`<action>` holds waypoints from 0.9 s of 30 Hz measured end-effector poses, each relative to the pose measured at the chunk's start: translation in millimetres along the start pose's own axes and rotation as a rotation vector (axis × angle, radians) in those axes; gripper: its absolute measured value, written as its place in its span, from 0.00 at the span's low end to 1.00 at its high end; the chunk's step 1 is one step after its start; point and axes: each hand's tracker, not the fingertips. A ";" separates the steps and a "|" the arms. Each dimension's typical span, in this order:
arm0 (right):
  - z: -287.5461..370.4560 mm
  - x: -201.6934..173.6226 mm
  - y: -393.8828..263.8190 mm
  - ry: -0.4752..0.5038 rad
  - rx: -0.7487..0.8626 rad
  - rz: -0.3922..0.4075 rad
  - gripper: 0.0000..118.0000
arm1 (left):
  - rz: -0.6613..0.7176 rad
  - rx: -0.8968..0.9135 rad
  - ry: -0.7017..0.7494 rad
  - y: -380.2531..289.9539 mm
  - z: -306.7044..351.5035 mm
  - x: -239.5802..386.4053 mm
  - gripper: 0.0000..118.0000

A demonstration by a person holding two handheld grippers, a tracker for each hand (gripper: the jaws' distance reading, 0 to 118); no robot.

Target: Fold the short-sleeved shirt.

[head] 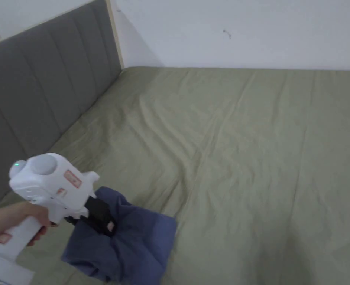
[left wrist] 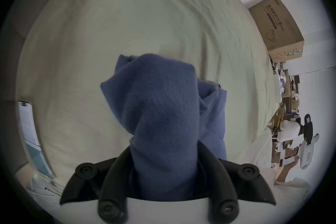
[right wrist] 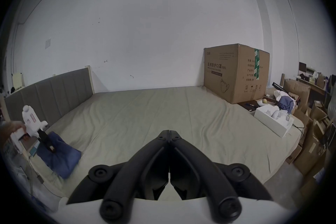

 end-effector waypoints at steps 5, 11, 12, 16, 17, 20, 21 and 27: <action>-7.7 -2.8 -2.6 -0.018 -0.020 -0.013 0.00 | 0.043 -0.002 0.181 5.8 20.8 -40.4 0.21; -7.4 -9.2 -7.6 -0.026 -0.035 0.018 0.00 | 0.011 0.149 0.334 9.4 33.4 -59.9 1.00; -7.3 -9.5 -8.4 -0.019 -0.034 0.022 0.00 | 0.021 0.173 0.324 -1.5 38.7 -48.9 1.00; -7.4 -9.1 -9.3 -0.005 -0.046 0.022 0.00 | 0.083 0.262 0.273 -8.9 55.6 -36.8 1.00; -7.6 -8.0 -9.3 0.002 -0.050 0.019 0.00 | 0.084 0.271 0.276 -13.5 58.1 -27.8 1.00; -6.8 -2.1 -10.4 0.017 -0.054 0.008 0.00 | 0.053 0.429 0.278 -35.9 68.2 18.8 0.77; -7.2 -0.8 -9.8 0.019 -0.057 0.009 0.00 | 0.040 0.479 0.286 -43.5 70.0 35.7 0.51; -1.6 20.9 3.7 0.053 -0.065 -0.043 0.00 | -0.113 0.794 0.256 -113.0 70.3 165.2 0.00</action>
